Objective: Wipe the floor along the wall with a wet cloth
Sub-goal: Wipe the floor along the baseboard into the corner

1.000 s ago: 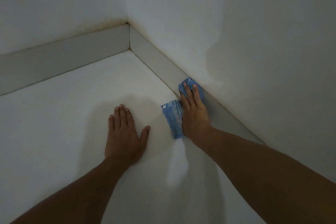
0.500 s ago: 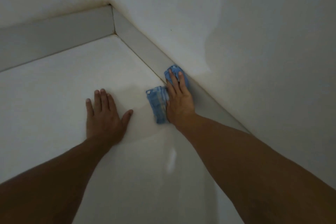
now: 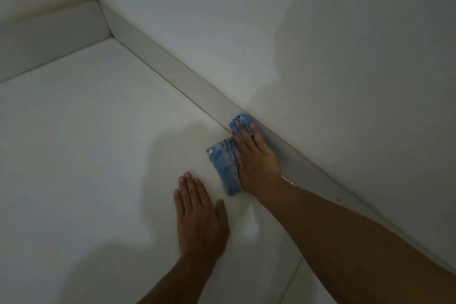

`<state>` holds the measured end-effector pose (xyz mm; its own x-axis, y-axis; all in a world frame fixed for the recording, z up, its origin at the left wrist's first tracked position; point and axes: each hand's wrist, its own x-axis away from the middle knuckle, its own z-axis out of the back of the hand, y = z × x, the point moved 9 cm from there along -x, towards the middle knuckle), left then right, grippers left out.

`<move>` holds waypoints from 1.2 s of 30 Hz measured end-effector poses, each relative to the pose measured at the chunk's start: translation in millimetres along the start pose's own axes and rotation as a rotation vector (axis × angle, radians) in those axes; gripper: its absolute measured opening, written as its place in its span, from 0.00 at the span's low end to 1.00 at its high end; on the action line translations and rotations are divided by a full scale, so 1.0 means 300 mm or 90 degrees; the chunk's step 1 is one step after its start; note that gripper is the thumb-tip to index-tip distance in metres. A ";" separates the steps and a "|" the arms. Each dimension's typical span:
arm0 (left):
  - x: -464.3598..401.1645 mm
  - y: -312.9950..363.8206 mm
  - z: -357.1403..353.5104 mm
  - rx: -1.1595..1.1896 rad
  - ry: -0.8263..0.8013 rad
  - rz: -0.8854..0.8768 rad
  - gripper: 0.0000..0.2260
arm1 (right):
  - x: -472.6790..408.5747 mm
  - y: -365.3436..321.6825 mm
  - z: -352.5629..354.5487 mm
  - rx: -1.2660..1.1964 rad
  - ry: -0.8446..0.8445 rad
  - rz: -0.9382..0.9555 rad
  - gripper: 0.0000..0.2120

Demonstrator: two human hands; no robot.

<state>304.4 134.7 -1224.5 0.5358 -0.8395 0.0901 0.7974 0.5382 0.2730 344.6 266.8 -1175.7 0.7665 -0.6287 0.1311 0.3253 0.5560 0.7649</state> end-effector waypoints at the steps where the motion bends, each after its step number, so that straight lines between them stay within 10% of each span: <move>1: 0.004 0.003 0.000 -0.013 0.001 -0.002 0.32 | 0.032 0.005 -0.019 -0.002 -0.002 -0.003 0.33; 22: 0.064 -0.007 -0.003 -0.067 -0.024 0.002 0.32 | 0.746 0.138 -0.317 -0.175 0.052 -0.123 0.30; 36: 0.650 0.594 -0.177 -0.040 -0.100 -0.267 0.41 | 1.245 0.192 -0.552 -0.204 -0.170 -0.159 0.34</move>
<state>565.7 70.8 -1209.2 0.1181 -0.9846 0.1292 0.9544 0.1485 0.2589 741.2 154.1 -1187.1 0.4884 -0.8583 0.1576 0.6671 0.4837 0.5665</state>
